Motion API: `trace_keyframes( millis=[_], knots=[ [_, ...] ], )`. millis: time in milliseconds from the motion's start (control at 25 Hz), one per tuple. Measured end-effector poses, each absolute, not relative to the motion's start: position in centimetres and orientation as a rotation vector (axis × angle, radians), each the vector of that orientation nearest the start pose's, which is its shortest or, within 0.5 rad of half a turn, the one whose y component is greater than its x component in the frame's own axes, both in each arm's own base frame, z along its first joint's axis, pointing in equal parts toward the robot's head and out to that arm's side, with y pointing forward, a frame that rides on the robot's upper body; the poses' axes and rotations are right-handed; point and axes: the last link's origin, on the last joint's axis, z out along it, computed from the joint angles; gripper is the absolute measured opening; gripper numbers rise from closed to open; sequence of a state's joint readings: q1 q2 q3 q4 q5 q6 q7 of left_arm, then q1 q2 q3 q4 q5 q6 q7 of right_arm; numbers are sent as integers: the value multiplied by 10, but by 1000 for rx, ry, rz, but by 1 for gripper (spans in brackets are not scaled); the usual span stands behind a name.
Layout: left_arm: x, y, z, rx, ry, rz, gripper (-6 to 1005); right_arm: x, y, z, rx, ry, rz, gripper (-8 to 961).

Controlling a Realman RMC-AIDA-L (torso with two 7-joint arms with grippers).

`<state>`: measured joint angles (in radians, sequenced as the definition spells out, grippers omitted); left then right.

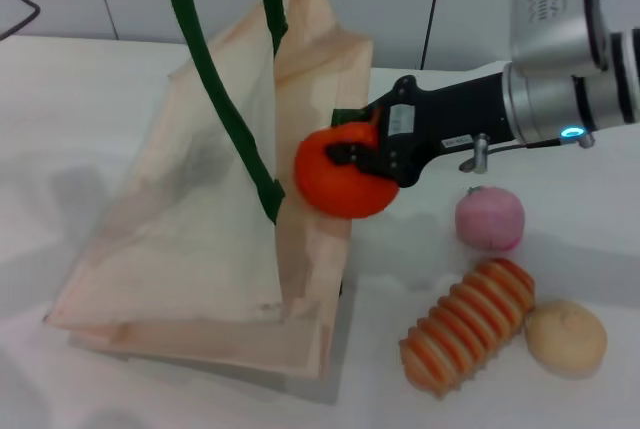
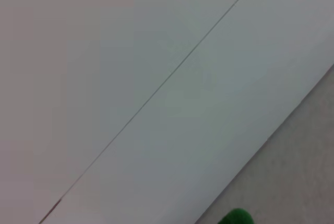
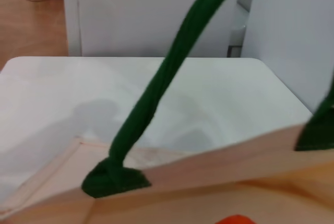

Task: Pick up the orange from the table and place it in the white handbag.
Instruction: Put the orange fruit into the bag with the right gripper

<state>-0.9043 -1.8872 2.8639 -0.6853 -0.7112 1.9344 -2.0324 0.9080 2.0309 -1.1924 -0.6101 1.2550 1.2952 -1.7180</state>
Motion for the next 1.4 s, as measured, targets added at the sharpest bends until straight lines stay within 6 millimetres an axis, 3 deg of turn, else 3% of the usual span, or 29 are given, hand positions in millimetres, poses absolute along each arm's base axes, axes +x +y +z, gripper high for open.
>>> trace_keyframes(
  millis=[440,800,1400],
  knots=[
    [-204,393,148,-2387,-1207,-1327,131,96,396,-83,-3061,-128,316,127],
    [-201,395,148,-2393,-1202,-1335,132,83,401,-101,-2992,-159,280,121],
    [-201,395,150,-2383,-1196,-1352,133,80,411,-106,-2895,-131,283,119]
  ],
)
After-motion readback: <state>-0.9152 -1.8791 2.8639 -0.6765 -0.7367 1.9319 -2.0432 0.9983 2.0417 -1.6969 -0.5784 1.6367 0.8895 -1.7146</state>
